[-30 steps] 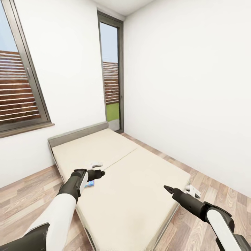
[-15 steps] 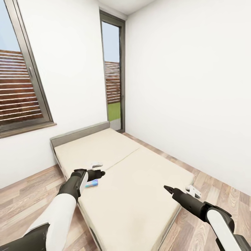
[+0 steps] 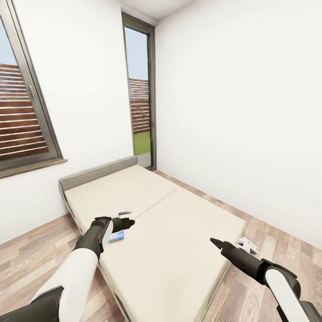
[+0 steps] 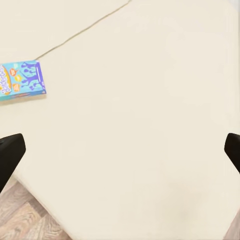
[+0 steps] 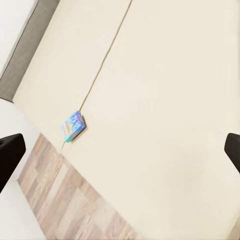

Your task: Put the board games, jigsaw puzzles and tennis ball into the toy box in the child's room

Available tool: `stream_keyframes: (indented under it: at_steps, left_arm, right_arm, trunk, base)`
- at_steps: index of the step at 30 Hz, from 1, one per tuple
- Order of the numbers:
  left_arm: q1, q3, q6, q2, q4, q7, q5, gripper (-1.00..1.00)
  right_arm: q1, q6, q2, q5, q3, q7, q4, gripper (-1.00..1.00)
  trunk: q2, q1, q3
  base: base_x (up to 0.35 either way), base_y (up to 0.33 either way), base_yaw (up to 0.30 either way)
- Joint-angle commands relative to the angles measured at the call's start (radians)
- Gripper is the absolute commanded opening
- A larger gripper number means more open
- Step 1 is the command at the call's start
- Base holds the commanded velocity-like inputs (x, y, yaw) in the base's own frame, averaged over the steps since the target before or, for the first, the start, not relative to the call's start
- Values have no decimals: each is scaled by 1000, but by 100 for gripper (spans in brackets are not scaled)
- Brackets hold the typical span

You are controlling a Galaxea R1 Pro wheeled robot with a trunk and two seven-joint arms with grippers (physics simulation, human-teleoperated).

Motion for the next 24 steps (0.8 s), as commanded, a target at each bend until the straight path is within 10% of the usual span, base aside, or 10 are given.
stream_keyframes:
  at_steps: [1, 24]
  left_arm:
    - [-1, 8, 4, -1, -2, -9, -11, 100]
    - [-1, 8, 4, -1, -2, -9, -11, 100]
  right_arm:
    - [-1, 3, 0, -11, 0, -9, -1, 100]
    - [-1, 3, 0, -10, 0, -9, -1, 100]
  trunk:
    - [-2, 1, -2]
    - [-2, 1, -2]
  base:
    - [0, 109, -96]
    - [0, 62, -108]
